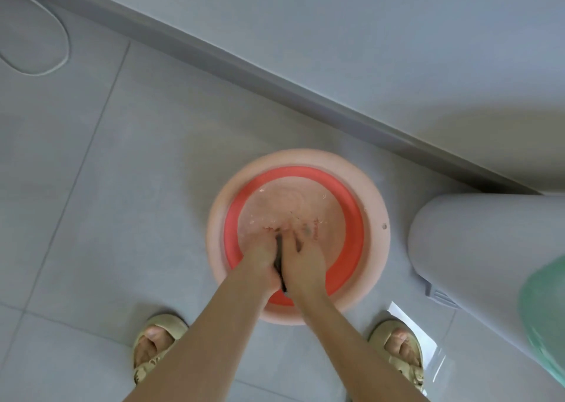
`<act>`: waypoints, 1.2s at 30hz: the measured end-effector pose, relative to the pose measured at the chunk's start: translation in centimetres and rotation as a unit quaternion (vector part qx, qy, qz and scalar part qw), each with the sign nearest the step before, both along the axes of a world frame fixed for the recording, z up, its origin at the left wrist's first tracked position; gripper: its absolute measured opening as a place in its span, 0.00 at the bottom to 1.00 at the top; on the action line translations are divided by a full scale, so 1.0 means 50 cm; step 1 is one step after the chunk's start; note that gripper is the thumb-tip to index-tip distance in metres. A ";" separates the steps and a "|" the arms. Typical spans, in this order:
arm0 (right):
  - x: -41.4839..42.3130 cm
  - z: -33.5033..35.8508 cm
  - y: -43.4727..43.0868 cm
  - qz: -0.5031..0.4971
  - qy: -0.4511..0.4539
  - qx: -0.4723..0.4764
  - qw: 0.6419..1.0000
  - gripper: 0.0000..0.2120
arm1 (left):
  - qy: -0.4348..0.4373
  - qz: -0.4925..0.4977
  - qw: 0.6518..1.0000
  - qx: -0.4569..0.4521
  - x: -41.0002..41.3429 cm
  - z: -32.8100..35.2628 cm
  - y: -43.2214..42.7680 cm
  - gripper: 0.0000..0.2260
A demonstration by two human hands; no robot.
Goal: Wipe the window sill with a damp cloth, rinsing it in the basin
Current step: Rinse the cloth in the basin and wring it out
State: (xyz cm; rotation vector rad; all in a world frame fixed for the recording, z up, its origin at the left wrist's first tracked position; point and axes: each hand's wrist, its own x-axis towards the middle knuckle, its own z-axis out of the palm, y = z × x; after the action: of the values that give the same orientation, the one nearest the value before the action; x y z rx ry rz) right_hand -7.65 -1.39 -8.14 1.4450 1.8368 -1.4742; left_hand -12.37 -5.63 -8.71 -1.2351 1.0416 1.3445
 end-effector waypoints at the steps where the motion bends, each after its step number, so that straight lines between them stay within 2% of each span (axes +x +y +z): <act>1: -0.009 -0.026 0.011 -0.022 -0.040 0.016 0.999 0.24 | 0.001 -0.007 1.000 -0.028 0.013 0.009 0.014 0.10; 4: -0.017 -0.071 0.035 -0.101 -0.104 0.011 0.989 0.24 | 0.011 -0.041 0.997 -0.061 0.024 0.017 0.037 0.08; 9: -0.009 -0.005 -0.005 -0.081 -0.037 -0.067 0.994 0.14 | 0.019 -0.100 0.993 -0.066 -0.016 -0.001 0.027 0.13; 12: -0.033 -0.059 0.048 -0.170 -0.087 -0.080 0.978 0.19 | 0.039 -0.056 0.997 -0.045 0.025 0.025 0.053 0.09; 14: -0.038 -0.059 0.048 -0.140 -0.106 -0.064 0.982 0.20 | 0.035 -0.023 0.999 -0.028 0.030 0.025 0.049 0.09; 16: -0.023 -0.046 0.020 -0.071 -0.077 -0.055 0.993 0.23 | 0.029 0.003 0.999 -0.015 0.016 0.011 0.031 0.13; 19: -0.016 -0.026 0.021 -0.046 -0.081 -0.047 0.994 0.26 | 0.008 0.012 1.000 -0.013 0.021 0.022 0.027 0.16; 21: -0.016 -0.026 0.046 -0.064 -0.082 -0.047 0.993 0.28 | -0.011 0.053 0.998 0.028 0.028 0.032 0.036 0.19; 23: -0.016 -0.014 0.044 -0.093 -0.043 -0.117 0.988 0.22 | -0.043 0.107 0.992 0.041 0.016 0.032 0.028 0.22; 25: -0.004 0.020 0.025 -0.080 0.010 -0.189 0.979 0.17 | -0.070 0.115 0.990 0.039 -0.004 0.036 0.018 0.24; 29: 0.018 0.079 0.019 -0.065 0.069 -0.181 0.979 0.06 | -0.024 0.027 0.999 0.018 -0.006 0.070 0.026 0.22; 30: 0.021 0.084 0.022 -0.077 0.067 -0.174 0.980 0.04 | -0.013 0.016 1.000 0.008 -0.003 0.076 0.029 0.21; 31: 0.025 0.083 0.025 -0.109 0.061 -0.169 0.978 0.03 | -0.022 0.045 0.999 0.019 -0.001 0.079 0.029 0.22; 33: 0.026 0.070 0.033 -0.208 0.036 -0.157 0.965 0.03 | -0.059 0.073 0.995 0.023 -0.007 0.094 0.029 0.24; 36: 0.022 0.037 0.047 -0.378 -0.014 -0.182 0.907 0.06 | -0.047 0.077 0.995 -0.033 -0.026 0.123 0.012 0.22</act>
State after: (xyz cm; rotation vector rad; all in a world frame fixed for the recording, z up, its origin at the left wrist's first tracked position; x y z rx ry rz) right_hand -6.55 0.97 -6.31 2.0594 0.9008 -1.9742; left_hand -13.66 -5.01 -2.58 -1.4390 0.9469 1.3643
